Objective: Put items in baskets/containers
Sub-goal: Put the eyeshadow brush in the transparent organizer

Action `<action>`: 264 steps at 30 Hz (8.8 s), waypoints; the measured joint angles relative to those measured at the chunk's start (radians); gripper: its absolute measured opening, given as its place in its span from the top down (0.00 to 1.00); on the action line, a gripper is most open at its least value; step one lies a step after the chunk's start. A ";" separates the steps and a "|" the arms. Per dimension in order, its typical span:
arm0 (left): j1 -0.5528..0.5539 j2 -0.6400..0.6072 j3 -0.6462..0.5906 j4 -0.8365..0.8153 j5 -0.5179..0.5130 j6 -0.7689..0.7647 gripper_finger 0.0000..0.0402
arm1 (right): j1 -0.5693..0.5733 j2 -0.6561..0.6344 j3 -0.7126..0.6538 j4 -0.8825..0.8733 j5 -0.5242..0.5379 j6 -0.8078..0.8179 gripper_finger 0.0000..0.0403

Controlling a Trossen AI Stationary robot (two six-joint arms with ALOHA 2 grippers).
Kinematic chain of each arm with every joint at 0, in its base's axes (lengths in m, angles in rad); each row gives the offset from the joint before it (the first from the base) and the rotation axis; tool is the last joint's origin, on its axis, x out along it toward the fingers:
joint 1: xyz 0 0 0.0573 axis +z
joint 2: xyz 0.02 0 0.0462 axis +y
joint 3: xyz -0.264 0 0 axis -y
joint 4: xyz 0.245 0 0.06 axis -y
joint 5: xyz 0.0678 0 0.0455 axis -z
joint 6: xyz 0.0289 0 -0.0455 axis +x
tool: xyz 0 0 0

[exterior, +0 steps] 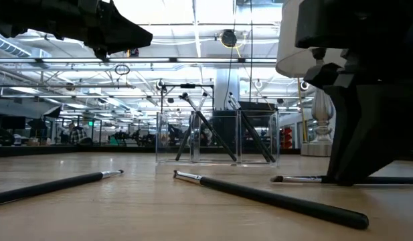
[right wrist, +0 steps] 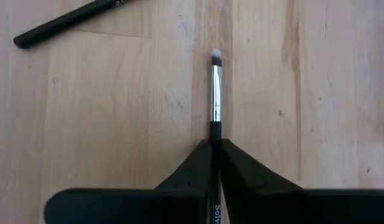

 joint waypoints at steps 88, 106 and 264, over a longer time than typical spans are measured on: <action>0.000 0.000 0.000 -0.007 0.000 -0.004 0.71 | -0.107 -0.201 -0.001 0.397 0.050 -0.054 1.00; 0.000 0.000 0.000 -0.007 0.000 -0.004 0.71 | -0.177 -0.373 0.002 0.953 0.174 -0.568 1.00; -0.409 0.000 0.208 -0.149 -0.100 0.190 0.71 | -0.069 0.083 0.115 0.721 0.245 0.135 0.56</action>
